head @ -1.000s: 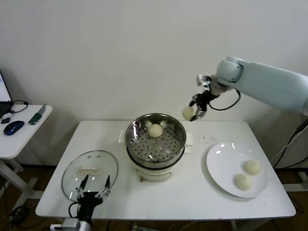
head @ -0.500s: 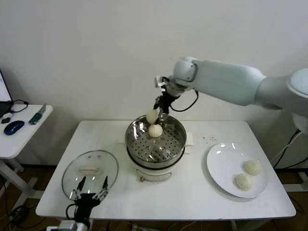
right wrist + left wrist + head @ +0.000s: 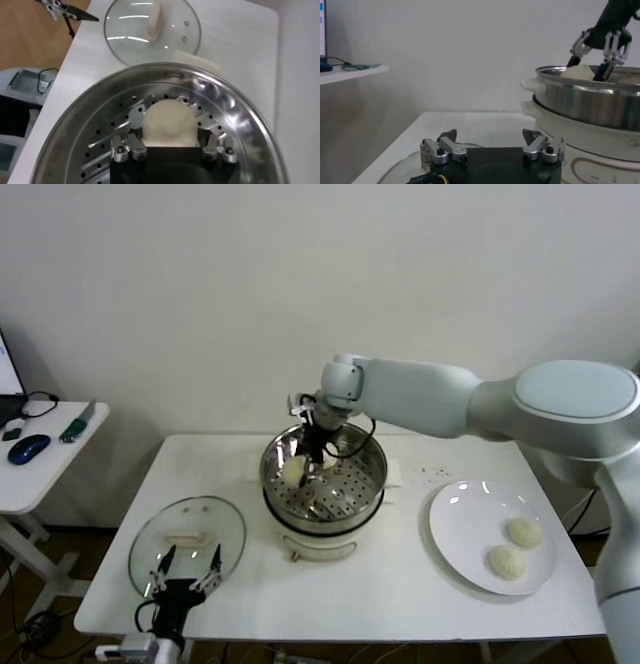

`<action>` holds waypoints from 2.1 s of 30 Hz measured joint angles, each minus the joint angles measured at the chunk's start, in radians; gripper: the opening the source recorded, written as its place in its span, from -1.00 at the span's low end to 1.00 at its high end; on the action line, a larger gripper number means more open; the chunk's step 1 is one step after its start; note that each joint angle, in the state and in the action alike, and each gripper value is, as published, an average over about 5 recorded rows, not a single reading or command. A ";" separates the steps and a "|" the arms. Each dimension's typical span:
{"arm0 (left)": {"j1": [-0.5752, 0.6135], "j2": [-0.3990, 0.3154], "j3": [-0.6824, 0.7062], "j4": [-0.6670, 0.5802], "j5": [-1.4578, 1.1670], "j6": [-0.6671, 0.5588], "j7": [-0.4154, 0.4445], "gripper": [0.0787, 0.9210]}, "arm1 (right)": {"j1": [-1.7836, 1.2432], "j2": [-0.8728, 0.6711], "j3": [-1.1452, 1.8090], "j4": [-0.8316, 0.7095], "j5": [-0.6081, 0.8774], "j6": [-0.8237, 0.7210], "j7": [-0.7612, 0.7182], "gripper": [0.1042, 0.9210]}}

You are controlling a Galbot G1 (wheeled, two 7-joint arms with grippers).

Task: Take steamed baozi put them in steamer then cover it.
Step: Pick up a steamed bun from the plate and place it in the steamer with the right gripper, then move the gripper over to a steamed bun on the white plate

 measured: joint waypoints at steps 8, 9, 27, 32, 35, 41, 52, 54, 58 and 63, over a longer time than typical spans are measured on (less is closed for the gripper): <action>-0.003 0.010 -0.012 0.007 -0.014 0.000 0.000 0.77 | -0.028 0.012 -0.004 -0.022 -0.028 -0.001 0.003 0.60; -0.003 0.010 -0.013 0.008 -0.015 0.000 0.000 0.77 | -0.029 0.012 -0.004 -0.023 -0.032 -0.002 0.004 0.64; -0.006 0.013 -0.014 0.005 -0.020 0.001 -0.002 0.77 | 0.110 -0.151 -0.027 0.136 -0.047 0.016 -0.037 0.76; -0.005 0.014 -0.013 0.000 -0.020 0.004 -0.004 0.77 | 0.181 -0.272 -0.055 0.226 -0.076 0.033 -0.059 0.76; -0.002 0.014 -0.012 -0.003 -0.020 0.003 -0.004 0.77 | 0.206 -0.351 -0.070 0.278 -0.109 0.040 -0.070 0.76; 0.006 0.015 -0.011 -0.012 -0.018 0.004 -0.002 0.77 | 0.221 -0.515 -0.089 0.371 -0.208 0.052 -0.091 0.76; 0.006 0.009 -0.009 -0.013 -0.002 0.021 -0.005 0.77 | 0.077 -0.784 -0.015 0.436 -0.454 0.081 -0.112 0.76; 0.005 0.007 -0.009 -0.012 0.003 0.025 -0.007 0.77 | 0.030 -0.823 0.014 0.437 -0.499 0.088 -0.117 0.76; 0.004 0.001 -0.008 -0.009 0.013 0.030 -0.011 0.77 | -0.082 -0.885 0.093 0.430 -0.585 0.105 -0.128 0.76; 0.003 -0.002 -0.003 -0.002 0.025 0.037 -0.018 0.77 | -0.233 -0.929 0.214 0.407 -0.683 0.126 -0.138 0.76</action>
